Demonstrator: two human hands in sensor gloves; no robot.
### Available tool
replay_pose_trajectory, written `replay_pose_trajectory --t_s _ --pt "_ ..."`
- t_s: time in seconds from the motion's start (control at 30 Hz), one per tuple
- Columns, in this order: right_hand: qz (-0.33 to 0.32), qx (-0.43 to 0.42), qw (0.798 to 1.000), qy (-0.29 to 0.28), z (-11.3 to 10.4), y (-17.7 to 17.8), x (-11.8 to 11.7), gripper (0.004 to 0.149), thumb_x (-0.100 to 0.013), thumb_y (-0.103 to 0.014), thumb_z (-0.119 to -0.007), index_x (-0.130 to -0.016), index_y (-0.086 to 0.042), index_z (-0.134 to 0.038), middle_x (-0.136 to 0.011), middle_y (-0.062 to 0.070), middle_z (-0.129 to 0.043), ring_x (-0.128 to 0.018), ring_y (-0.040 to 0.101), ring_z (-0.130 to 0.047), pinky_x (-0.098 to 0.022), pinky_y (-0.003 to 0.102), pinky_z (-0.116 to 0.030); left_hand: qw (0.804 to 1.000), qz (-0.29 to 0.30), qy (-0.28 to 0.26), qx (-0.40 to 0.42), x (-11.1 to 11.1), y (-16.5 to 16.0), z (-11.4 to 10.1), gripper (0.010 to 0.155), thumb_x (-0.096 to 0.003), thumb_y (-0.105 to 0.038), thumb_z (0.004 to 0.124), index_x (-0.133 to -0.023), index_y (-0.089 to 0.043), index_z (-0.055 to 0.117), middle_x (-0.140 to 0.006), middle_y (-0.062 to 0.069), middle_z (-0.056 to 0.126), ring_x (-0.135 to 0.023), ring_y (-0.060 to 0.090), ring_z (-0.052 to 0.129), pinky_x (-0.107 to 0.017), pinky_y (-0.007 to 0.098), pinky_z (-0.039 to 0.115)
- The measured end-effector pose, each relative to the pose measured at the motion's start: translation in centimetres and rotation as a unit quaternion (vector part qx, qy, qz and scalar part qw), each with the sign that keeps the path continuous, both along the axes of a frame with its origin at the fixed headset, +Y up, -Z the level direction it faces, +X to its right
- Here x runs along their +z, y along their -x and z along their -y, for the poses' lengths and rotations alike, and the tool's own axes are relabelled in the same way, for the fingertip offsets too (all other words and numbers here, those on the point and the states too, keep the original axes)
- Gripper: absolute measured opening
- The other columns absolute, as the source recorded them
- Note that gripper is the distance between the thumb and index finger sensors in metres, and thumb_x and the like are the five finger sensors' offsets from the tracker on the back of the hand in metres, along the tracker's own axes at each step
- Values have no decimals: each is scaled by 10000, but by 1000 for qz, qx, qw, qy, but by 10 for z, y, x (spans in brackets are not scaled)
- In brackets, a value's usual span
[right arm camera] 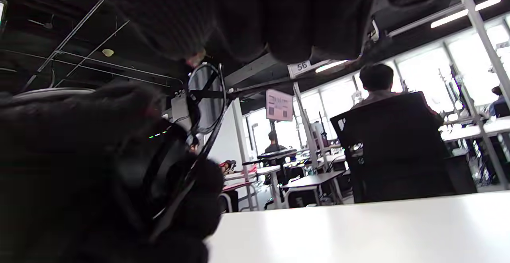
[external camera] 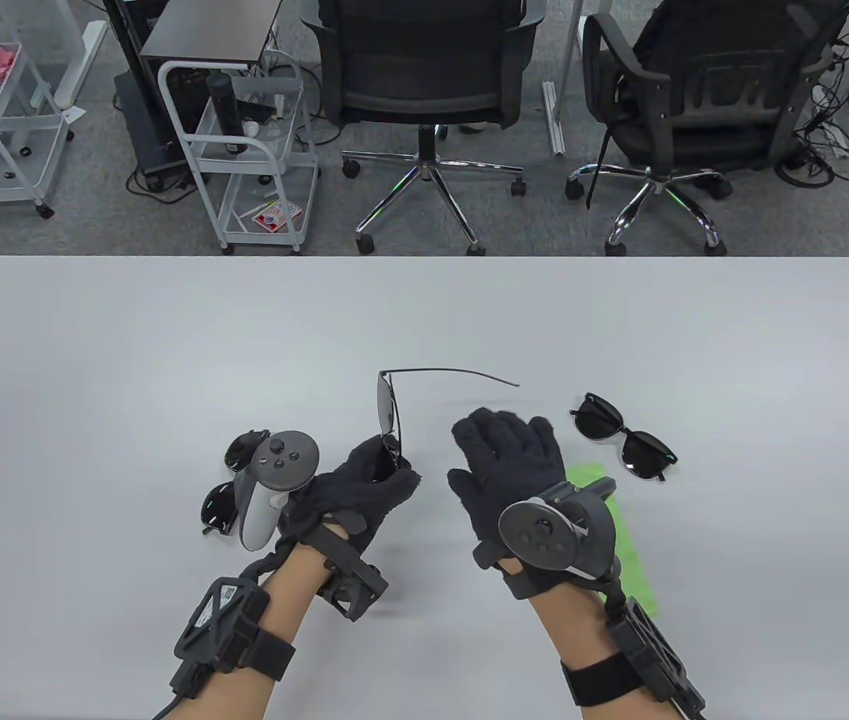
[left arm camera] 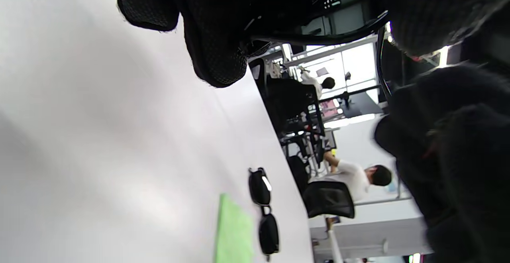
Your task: Dust sunglasses
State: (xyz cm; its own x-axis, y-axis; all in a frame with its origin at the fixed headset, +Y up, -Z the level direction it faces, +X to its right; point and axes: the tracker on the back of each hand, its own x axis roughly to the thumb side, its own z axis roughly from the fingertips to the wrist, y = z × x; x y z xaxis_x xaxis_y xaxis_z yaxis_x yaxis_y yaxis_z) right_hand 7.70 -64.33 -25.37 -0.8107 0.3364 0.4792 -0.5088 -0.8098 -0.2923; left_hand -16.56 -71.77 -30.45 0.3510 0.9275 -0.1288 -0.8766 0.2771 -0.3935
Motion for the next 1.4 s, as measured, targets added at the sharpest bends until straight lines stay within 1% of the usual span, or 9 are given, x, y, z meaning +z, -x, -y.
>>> replay_pose_trajectory --t_s 0.2,0.37,0.47,0.7,0.97,1.23,1.27,1.33,1.4 --pt "-18 -128 979 159 39 -5 -19 642 -476 -446 -785 -1002 -93 -682 -1016 199 -749 -854 481 -820 -601 677 -618 997 51 22 55 5 -15 2 917 -332 -759 755 -1058 -265 490 -1018 -62 737 -864 148 987 -727 461 689" --pt "-102 -308 894 309 69 -8 -29 690 -504 -433 -754 -1069 -108 -525 -1104 229 -536 -941 512 -659 -625 698 -550 991 115 22 66 9 -33 0 918 -326 -761 763 -1055 -264 509 -1009 -63 756 -850 146 1004 -728 462 693" --pt "-128 -397 847 330 72 -11 -31 631 -504 -363 -781 -1059 -137 -582 -1117 217 -507 -964 509 -621 -640 704 -523 987 141 29 66 10 -36 1 918 -326 -757 769 -1055 -257 522 -1005 -56 768 -844 152 1011 -726 472 692" --pt "-134 -482 792 351 78 -20 -34 436 -481 -353 -828 -877 -172 -808 -1090 173 -596 -951 467 -679 -640 691 -548 989 130 14 69 9 -34 -1 908 -331 -749 773 -1055 -271 505 -1018 -66 747 -869 146 996 -733 464 691" --pt "-134 -492 783 356 80 -33 -35 420 -481 -368 -832 -859 -186 -830 -1056 163 -673 -915 449 -747 -629 688 -566 987 45 20 150 1 -9 -3 910 -333 -752 755 -1056 -282 463 -1036 -78 709 -905 125 978 -747 431 699" --pt "-122 -478 780 384 82 -36 -35 534 -475 -334 -841 -948 -101 -759 -1017 196 -719 -862 473 -790 -601 693 -578 992 47 5 118 0 -5 -3 911 -341 -742 755 -1065 -287 440 -1051 -81 685 -920 136 955 -750 453 679" --pt "-114 -465 788 387 81 -39 -35 549 -462 -317 -856 -944 -71 -764 -1002 220 -732 -844 496 -793 -589 703 -572 993 43 1 109 -1 -3 -4 910 -344 -737 756 -1067 -290 433 -1057 -84 675 -927 140 945 -751 461 672" --pt "-87 -386 844 362 71 -49 -37 539 -439 -288 -882 -915 -45 -803 -963 241 -779 -798 515 -830 -568 707 -591 997 23 -14 76 -2 1 -5 910 -346 -732 758 -1070 -294 422 -1064 -86 662 -933 147 933 -752 473 662" --pt "-37 -239 923 299 54 -63 -39 501 -419 -272 -903 -872 -63 -860 -920 216 -849 -757 478 -898 -558 689 -634 999 2 -35 39 -3 6 -7 911 -347 -726 761 -1072 -298 415 -1068 -86 652 -933 157 922 -752 486 652"
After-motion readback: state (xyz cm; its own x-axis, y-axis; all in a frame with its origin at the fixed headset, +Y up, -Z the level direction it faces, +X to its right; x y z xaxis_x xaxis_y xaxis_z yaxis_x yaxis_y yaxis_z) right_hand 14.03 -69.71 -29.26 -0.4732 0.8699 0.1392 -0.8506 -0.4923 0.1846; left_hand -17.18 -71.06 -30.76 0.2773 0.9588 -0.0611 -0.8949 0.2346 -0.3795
